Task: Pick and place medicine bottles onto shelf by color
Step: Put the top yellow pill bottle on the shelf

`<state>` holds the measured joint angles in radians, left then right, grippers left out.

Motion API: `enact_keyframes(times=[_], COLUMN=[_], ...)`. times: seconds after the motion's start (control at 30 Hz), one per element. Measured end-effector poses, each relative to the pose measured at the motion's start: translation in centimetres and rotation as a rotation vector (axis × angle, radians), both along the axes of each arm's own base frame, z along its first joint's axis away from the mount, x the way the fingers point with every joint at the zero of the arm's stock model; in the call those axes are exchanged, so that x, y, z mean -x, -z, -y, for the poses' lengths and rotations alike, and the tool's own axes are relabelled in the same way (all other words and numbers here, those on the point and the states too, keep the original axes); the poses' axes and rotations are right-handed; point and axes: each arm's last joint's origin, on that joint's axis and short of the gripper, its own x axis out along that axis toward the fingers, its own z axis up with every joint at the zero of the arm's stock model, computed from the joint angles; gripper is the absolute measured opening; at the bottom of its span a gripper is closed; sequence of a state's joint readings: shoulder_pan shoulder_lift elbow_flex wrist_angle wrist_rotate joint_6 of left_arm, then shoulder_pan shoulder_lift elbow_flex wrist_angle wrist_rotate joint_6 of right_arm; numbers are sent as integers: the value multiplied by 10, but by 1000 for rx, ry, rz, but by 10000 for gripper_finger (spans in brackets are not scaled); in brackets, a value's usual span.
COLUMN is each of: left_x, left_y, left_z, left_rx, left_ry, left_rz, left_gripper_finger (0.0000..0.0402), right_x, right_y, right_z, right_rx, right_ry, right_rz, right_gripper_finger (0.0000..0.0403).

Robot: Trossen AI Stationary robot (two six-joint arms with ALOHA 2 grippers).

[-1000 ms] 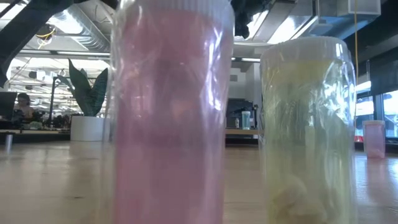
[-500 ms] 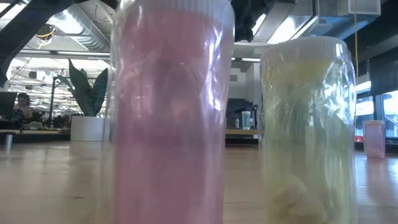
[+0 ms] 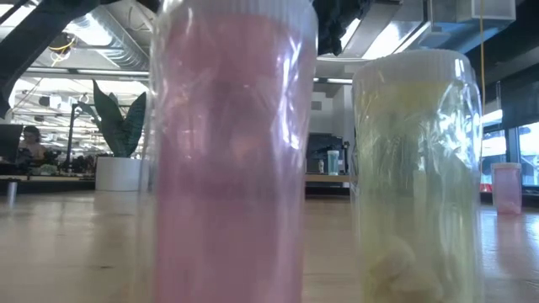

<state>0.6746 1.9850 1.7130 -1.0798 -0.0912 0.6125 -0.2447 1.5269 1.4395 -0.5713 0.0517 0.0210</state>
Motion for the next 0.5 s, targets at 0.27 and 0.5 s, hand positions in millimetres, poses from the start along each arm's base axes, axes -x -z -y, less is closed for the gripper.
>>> enact_keyframes(times=[0.27,0.5], left_x=[3,5], left_y=[0,0], left_z=[-4,-5], left_rx=[-4,3], left_ry=[-13,-33], left_rz=[-6,0], left_gripper_finger=[94,94], right_x=[0,0], right_y=[0,0], right_z=[0,0], right_rx=[0,2], right_ry=[0,-1], right_rz=[1,2], right_gripper_finger=[179,179])
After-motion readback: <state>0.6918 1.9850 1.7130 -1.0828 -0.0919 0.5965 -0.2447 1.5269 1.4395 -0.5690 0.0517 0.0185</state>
